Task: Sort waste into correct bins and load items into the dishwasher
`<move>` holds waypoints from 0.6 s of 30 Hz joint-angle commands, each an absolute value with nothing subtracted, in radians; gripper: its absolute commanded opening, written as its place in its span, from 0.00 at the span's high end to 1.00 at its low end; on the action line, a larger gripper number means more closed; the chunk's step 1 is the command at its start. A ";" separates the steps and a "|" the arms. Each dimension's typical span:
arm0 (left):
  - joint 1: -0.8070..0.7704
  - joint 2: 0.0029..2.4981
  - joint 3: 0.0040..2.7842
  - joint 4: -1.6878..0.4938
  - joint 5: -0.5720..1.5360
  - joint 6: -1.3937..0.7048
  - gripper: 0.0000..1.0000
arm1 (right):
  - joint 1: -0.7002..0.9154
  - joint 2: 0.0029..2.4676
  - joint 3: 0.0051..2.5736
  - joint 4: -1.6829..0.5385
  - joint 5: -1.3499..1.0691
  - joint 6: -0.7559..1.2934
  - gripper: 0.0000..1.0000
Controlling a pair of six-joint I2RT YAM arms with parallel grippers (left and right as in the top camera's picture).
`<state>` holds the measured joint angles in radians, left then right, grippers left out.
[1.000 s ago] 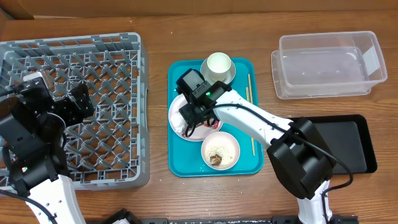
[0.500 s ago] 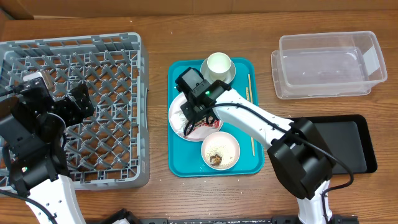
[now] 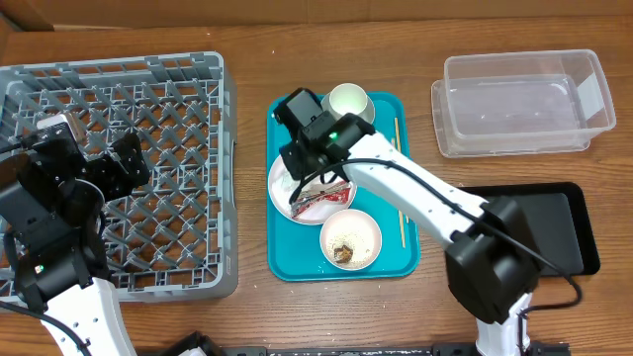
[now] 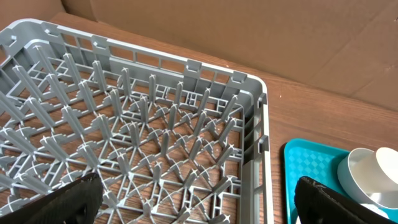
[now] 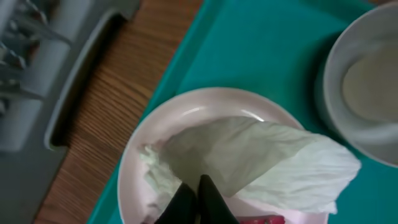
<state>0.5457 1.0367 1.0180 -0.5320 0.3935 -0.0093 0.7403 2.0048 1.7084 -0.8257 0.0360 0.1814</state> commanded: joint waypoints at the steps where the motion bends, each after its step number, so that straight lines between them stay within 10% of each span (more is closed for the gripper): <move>1: 0.550 1.043 1.034 -0.531 0.411 -0.025 0.00 | 0.723 1.907 1.764 -0.821 0.097 0.218 0.96; 18: 0.550 1.044 1.034 -0.531 0.411 -0.025 0.00 | 0.551 1.715 1.769 -0.786 0.269 0.400 0.96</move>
<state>0.5457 1.0370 1.0180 -0.5320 0.3939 -0.0093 0.6113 1.8030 1.7409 -0.8028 0.2173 0.3370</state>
